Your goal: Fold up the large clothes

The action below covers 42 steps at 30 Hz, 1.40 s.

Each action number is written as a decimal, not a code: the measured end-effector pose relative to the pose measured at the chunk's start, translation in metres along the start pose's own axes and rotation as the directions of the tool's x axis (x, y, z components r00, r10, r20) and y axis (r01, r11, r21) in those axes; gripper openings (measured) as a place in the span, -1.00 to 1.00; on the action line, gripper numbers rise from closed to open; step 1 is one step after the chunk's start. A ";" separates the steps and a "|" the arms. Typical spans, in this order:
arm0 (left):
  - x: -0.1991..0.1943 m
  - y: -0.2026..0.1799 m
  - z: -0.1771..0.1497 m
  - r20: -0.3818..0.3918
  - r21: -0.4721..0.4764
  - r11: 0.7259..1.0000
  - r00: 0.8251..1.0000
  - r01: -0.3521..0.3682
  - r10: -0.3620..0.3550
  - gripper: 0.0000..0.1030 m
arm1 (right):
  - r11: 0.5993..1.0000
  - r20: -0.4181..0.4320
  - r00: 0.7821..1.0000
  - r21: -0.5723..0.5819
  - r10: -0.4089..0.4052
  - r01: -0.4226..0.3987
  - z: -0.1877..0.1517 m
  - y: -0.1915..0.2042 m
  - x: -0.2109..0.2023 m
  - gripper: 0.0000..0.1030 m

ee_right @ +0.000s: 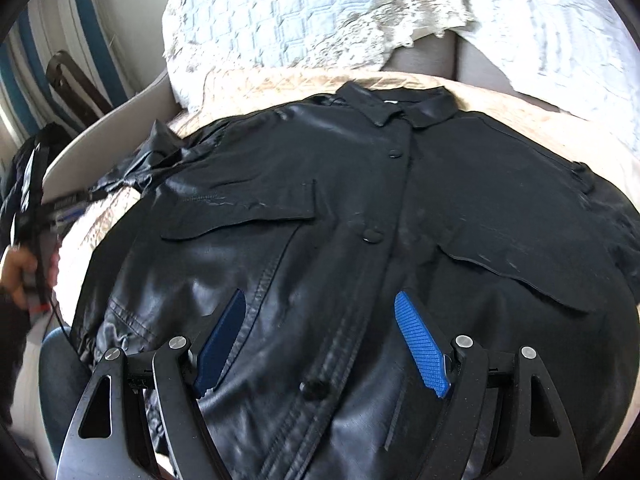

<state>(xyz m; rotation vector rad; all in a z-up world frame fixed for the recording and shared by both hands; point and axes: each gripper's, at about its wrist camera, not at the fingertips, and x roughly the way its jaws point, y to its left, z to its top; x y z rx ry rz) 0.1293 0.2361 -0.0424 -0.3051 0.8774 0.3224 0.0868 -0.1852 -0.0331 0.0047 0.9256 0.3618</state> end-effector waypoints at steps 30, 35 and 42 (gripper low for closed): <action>-0.061 -0.057 0.105 0.310 0.101 0.981 0.932 0.165 -0.189 -0.86 | 0.999 -0.022 1.000 0.037 0.015 -0.015 -0.005 -0.013 0.010 0.51; -0.069 -0.152 0.082 0.240 0.268 0.908 0.890 0.323 -0.387 -0.86 | 0.997 -0.019 1.000 0.078 0.007 -0.006 -0.016 -0.027 0.001 0.51; -0.005 -0.260 0.001 -0.062 0.331 0.809 0.867 0.486 -0.495 -0.68 | 0.987 -0.025 1.000 0.161 -0.005 0.009 -0.025 -0.051 -0.006 0.51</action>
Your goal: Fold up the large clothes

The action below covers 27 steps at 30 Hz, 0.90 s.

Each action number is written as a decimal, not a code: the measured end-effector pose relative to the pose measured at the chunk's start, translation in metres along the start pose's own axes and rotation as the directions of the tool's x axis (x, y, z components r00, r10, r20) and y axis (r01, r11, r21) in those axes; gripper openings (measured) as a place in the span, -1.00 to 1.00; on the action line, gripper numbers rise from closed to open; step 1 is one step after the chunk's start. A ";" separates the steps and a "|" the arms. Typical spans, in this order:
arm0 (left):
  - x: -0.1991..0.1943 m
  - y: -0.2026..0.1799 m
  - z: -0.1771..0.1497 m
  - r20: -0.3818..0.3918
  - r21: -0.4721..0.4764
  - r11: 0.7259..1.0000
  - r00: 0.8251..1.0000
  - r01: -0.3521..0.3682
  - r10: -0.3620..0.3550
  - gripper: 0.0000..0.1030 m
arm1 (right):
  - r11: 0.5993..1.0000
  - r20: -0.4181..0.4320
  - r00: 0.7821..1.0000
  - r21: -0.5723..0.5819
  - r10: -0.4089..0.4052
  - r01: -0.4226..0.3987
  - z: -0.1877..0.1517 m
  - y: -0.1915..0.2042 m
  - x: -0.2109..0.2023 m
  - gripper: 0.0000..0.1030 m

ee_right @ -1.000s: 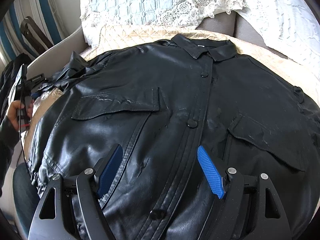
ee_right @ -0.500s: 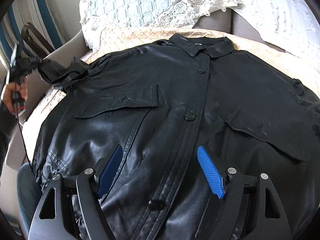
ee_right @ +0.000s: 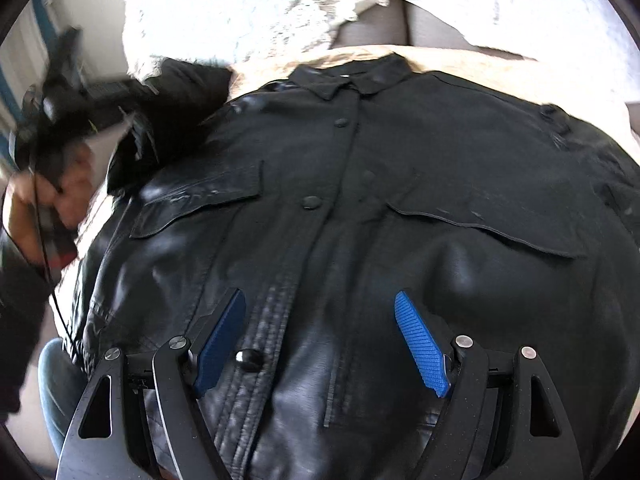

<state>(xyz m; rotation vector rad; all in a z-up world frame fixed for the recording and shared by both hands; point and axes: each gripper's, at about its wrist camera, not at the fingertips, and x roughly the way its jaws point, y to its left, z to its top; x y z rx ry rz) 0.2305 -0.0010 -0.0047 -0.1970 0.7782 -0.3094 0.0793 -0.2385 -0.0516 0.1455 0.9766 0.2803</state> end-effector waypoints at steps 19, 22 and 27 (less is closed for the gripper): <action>-0.029 0.107 -0.062 -0.096 -0.221 0.954 0.978 -0.203 0.186 0.03 | 0.987 -0.012 0.991 0.090 0.132 -0.131 0.096 0.018 0.084 0.17; -0.017 0.105 -0.067 -0.111 -0.218 0.951 0.974 -0.217 0.197 0.04 | 0.998 -0.071 0.995 0.016 0.068 -0.067 0.110 0.027 0.123 -0.06; -0.008 0.097 -0.058 -0.123 -0.204 0.957 0.976 -0.205 0.182 0.09 | 1.000 -0.042 0.999 0.000 -0.031 0.031 0.128 0.022 0.125 -0.14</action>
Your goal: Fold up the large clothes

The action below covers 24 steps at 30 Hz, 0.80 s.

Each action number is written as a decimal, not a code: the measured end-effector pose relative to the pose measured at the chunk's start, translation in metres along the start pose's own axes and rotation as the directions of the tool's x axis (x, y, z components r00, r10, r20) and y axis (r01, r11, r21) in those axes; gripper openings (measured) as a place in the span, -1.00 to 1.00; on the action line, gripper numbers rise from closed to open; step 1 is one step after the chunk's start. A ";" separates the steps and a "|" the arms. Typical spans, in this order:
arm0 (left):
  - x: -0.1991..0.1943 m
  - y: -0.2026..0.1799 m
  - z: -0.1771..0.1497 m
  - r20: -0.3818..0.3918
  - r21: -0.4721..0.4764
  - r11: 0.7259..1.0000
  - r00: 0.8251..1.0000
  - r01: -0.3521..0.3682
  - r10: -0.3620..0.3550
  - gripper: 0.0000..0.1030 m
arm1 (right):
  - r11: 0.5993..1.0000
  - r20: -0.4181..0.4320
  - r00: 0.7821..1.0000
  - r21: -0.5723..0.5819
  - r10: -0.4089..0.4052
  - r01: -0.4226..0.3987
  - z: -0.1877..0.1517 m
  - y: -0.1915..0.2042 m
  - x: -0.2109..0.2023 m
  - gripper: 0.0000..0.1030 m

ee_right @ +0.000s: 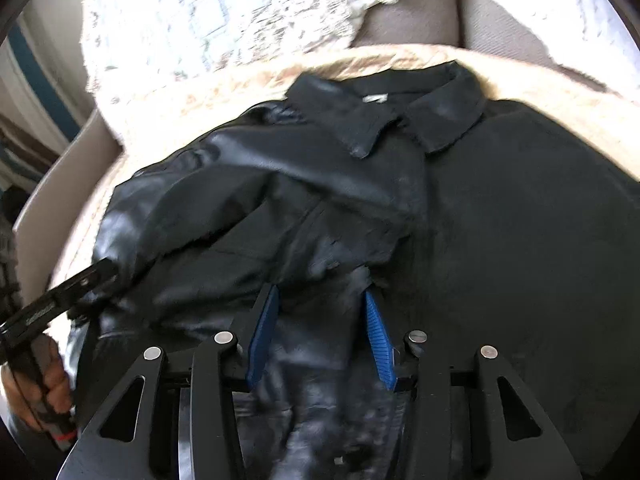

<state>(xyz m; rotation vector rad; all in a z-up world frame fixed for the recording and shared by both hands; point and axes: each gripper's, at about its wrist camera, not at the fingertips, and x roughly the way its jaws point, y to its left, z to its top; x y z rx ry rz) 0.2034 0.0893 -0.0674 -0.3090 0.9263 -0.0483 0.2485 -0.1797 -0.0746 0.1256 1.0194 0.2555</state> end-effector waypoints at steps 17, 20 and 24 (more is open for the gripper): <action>-0.035 0.004 -0.017 0.020 0.035 0.999 1.000 -0.016 0.016 0.11 | 0.998 0.061 0.997 -0.050 0.050 -0.047 -0.032 -0.012 -0.060 -0.13; -0.071 -0.014 -0.035 0.083 0.104 0.994 0.996 0.017 -0.026 0.14 | 0.999 0.104 0.994 -0.026 0.022 -0.019 -0.058 -0.043 -0.102 -0.13; -0.083 -0.023 -0.064 0.081 0.191 0.981 0.997 -0.031 0.016 0.15 | 0.988 0.122 0.988 0.133 -0.094 0.078 -0.098 -0.115 -0.146 -0.13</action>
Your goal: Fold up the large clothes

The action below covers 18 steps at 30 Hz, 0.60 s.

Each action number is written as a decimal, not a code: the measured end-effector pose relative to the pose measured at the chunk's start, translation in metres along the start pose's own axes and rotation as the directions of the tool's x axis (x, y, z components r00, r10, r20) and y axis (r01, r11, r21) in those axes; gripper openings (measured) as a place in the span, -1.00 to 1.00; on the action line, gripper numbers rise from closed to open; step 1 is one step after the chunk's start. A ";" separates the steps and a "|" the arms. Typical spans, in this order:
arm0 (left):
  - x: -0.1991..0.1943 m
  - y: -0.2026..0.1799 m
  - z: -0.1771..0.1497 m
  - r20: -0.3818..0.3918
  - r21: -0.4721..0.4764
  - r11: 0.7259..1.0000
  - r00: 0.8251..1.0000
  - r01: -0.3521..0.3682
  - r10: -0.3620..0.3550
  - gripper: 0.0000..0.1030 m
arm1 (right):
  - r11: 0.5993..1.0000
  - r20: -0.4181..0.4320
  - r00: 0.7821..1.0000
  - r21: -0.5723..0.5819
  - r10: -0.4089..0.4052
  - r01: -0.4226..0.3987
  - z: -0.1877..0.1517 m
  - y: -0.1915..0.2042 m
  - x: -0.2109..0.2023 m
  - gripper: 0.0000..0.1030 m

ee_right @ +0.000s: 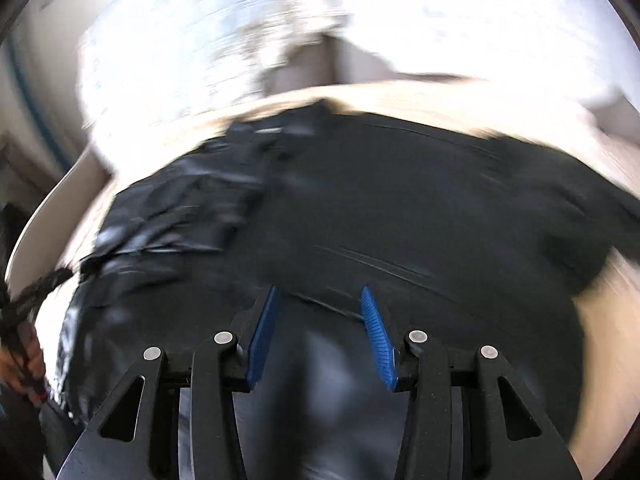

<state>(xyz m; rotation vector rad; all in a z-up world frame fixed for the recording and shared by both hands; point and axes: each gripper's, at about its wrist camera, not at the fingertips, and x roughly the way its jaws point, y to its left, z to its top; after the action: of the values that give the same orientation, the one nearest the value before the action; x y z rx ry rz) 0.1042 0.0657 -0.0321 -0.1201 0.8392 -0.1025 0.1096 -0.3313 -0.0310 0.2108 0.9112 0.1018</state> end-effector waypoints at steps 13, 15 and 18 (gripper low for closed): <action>-0.010 -0.014 -0.026 -0.093 0.018 0.999 0.995 -0.034 0.036 0.15 | 0.974 -0.043 0.998 0.219 -0.056 0.064 -0.062 -0.086 -0.035 -0.09; -0.021 -0.028 -0.020 -0.057 0.036 0.999 0.998 -0.013 0.015 0.16 | 0.971 0.013 0.999 0.236 -0.030 0.026 -0.056 -0.089 -0.046 0.09; -0.019 -0.041 -0.014 -0.043 0.053 0.999 0.999 0.008 -0.006 0.27 | 0.959 0.055 0.998 0.282 0.010 -0.025 -0.046 -0.103 -0.045 0.23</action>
<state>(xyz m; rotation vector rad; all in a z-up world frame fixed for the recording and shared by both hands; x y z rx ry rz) 0.0792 0.0267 -0.0210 -0.0713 0.8776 -0.1345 0.0460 -0.4329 -0.0466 0.4860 0.8686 -0.0188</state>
